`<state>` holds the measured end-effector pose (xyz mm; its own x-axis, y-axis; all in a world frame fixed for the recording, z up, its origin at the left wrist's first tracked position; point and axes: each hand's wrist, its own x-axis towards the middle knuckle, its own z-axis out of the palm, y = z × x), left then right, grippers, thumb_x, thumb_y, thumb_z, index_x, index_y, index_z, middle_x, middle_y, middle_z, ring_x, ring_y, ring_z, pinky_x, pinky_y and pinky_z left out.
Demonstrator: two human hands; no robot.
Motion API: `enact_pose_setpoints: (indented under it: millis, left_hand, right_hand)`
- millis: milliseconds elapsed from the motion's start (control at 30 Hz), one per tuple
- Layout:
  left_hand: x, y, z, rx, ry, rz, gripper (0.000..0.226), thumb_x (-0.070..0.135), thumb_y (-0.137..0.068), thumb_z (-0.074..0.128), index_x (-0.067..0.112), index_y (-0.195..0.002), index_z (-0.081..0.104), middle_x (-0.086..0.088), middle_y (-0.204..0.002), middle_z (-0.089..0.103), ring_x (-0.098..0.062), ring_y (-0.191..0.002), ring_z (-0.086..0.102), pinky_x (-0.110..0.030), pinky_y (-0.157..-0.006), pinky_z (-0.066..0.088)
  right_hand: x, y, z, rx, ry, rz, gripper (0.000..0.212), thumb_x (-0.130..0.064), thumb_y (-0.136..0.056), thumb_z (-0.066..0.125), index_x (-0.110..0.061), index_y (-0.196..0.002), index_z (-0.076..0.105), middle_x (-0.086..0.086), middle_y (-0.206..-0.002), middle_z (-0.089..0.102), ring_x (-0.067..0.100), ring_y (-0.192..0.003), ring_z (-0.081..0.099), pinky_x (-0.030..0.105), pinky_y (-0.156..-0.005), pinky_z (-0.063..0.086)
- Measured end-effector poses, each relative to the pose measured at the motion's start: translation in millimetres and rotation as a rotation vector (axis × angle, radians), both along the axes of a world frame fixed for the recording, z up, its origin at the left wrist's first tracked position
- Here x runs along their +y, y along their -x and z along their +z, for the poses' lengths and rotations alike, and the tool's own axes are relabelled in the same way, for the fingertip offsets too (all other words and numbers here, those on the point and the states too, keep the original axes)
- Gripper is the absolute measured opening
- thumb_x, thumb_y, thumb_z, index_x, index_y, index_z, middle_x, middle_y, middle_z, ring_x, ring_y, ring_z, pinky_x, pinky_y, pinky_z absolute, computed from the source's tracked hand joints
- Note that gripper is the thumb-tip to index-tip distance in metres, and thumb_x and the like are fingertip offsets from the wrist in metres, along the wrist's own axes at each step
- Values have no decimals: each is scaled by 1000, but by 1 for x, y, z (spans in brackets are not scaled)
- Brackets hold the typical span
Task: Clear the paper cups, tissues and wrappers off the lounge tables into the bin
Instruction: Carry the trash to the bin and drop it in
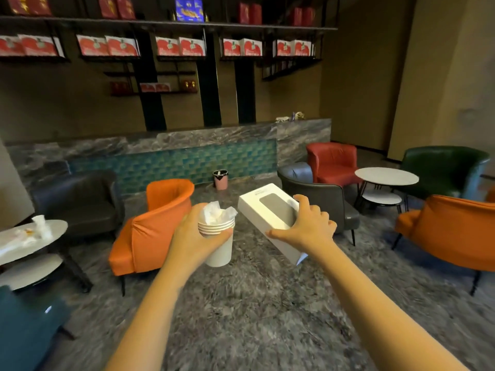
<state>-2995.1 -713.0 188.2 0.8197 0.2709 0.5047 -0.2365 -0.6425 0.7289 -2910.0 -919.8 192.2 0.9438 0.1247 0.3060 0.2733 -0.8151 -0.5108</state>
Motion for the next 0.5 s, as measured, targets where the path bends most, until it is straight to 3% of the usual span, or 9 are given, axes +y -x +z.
enact_pose_setpoints:
  millis: [167, 233, 300, 367, 433, 500]
  left_hand:
    - [23, -201, -20, 6, -10, -61, 33, 64, -63, 60, 39, -82, 52, 14, -93, 63, -11, -91, 62, -44, -80, 52]
    - [41, -284, -36, 31, -35, -83, 29, 57, -69, 66, 38, -87, 53, 14, -96, 62, -13, -95, 61, -45, -83, 51]
    - [64, -370, -44, 51, -43, -74, 42, 51, -71, 70, 29, -104, 57, 8, -111, 61, -15, -104, 58, -43, -87, 49]
    - [90, -448, -41, 70, -40, -35, 55, 61, -64, 63, 21, -102, 59, 2, -107, 62, -18, -101, 59, -45, -85, 49]
    - [117, -520, -32, 84, -41, 0, 47, 66, -58, 56, 31, -89, 56, 4, -99, 64, -19, -96, 60, -45, -83, 50]
    - [148, -588, -25, 92, -36, 33, 35, 61, -60, 61, 43, -88, 51, 12, -98, 60, -15, -98, 58, -40, -83, 49]
  right_hand:
    - [18, -193, -23, 34, 14, -86, 93, -62, -60, 72, -26, -133, 27, 11, -126, 45, 35, -119, 40, 47, -93, 31]
    - [29, -276, -36, 40, 4, -94, 94, -63, -59, 72, -27, -134, 26, 11, -128, 44, 35, -120, 39, 47, -94, 31]
    - [46, -364, -39, 33, -5, -92, 95, -64, -59, 72, -27, -133, 27, 11, -128, 45, 35, -120, 40, 47, -93, 31]
    - [69, -450, -35, 34, -2, -82, 93, -64, -59, 71, -26, -132, 27, 11, -128, 45, 35, -119, 40, 47, -93, 31]
    - [100, -531, -25, 38, 13, -60, 93, -63, -60, 71, -25, -131, 27, 11, -129, 44, 35, -121, 39, 47, -93, 32]
    - [139, -607, -15, 26, 19, -22, 92, -63, -60, 71, -24, -131, 28, 12, -129, 44, 36, -121, 39, 46, -93, 32]
